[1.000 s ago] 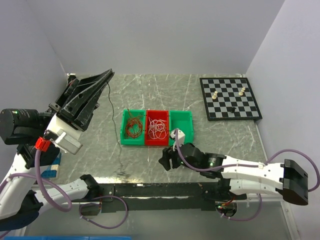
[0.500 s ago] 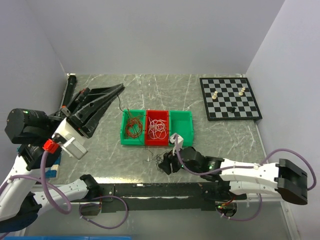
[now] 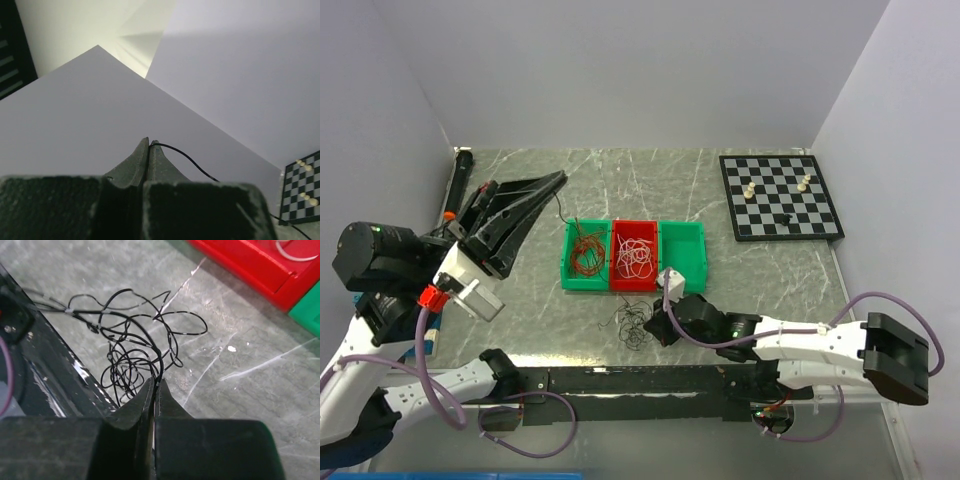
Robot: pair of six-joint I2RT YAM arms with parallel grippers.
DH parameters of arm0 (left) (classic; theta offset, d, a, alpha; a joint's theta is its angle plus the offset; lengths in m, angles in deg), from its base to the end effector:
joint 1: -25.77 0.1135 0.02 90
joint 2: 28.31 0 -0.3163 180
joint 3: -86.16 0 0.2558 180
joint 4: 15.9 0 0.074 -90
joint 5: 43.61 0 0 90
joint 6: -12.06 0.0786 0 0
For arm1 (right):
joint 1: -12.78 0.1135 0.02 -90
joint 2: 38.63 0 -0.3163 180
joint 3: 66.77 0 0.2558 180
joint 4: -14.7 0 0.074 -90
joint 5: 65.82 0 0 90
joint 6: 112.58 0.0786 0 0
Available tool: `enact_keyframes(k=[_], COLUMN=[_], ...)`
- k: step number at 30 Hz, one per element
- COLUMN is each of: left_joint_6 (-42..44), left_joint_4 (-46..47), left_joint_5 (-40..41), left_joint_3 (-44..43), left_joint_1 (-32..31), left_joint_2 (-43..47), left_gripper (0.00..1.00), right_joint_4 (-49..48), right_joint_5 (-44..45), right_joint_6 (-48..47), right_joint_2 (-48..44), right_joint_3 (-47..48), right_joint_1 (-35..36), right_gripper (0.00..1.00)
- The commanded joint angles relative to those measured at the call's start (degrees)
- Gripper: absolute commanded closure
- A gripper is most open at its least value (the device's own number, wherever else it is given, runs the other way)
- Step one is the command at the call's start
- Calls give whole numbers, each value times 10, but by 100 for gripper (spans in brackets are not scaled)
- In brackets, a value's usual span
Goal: Untangle the cables
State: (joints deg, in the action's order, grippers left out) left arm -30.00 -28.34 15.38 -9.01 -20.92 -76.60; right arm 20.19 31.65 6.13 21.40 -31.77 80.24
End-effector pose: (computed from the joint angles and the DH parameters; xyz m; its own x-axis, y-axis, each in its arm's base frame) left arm 0.0398 -0.1013 0.6163 0.9393 -0.0687 -0.3362 0.3250 0.4923 0.8075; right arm 0.0956 0.2036 0.2021 -0.5900 -0.1791 -0.7873 -0.6720 0.6494 0.3559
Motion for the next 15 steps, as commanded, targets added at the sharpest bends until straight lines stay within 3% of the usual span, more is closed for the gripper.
enact_keyframes(k=[1, 5, 8, 15], left_joint_6=[58, 131, 157, 166], left_joint_4=[46, 129, 255, 336], left_joint_5=[43, 121, 195, 308], left_joint_3=[-7, 9, 27, -56], left_joint_1=[1, 2, 1, 1], left_joint_2=[13, 14, 6, -42], left_gripper=[99, 99, 99, 99], right_joint_4=[9, 36, 66, 145], right_joint_5=[19, 20, 20, 28], right_joint_6=[19, 39, 56, 101], right_joint_2=[-39, -75, -116, -207], right_joint_3=[-11, -31, -53, -81], right_joint_1=[-3, -3, -4, -4], right_gripper=[100, 100, 100, 99])
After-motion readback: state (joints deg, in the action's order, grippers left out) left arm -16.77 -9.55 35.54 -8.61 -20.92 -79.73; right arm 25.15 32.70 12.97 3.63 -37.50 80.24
